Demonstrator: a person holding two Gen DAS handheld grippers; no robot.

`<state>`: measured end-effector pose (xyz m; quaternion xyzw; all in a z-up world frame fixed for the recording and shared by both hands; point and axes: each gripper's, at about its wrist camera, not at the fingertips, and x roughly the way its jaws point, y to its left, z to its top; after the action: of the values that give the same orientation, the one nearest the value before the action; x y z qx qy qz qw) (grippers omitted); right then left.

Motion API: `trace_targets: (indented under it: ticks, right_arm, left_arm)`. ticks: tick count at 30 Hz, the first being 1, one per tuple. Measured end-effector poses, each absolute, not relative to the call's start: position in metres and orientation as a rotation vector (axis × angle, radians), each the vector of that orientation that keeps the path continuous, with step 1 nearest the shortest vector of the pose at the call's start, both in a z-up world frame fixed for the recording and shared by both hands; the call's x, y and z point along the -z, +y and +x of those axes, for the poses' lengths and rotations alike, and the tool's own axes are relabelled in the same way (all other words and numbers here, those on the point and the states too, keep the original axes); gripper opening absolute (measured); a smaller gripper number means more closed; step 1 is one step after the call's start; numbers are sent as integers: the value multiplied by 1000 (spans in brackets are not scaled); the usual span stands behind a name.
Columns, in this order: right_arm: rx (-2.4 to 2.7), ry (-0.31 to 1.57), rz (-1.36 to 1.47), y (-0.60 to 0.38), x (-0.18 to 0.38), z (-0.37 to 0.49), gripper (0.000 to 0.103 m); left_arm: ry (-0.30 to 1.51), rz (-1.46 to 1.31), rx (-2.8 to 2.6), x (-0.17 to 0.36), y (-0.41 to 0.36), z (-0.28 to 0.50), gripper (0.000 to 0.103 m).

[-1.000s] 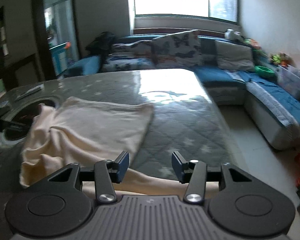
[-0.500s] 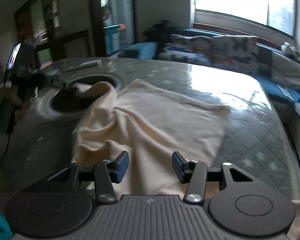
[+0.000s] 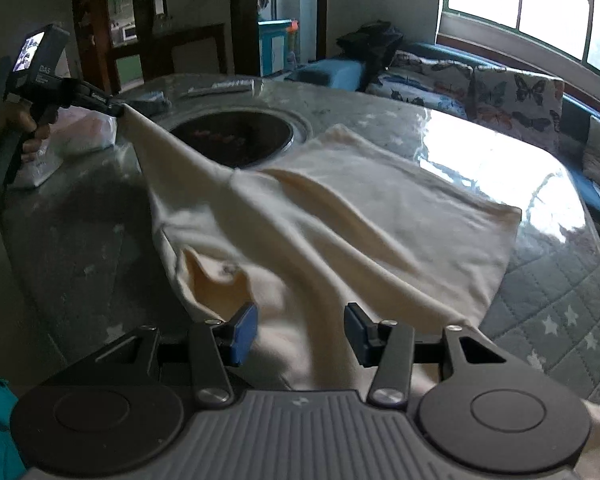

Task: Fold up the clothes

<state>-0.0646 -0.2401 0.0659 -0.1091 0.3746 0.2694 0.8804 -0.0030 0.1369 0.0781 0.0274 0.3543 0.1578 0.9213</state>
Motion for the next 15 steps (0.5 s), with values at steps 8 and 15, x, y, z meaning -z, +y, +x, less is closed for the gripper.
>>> trace_targets:
  ticks: [8,15]
  right_arm:
    - [-586,786,-256,-237,-67,-75,47]
    - [-610,793,-260,-229,-64,-71,39]
  left_arm:
    - [778,74,-355,-63,138,-11,13]
    - [732,54,-132,-86,91,-42,22]
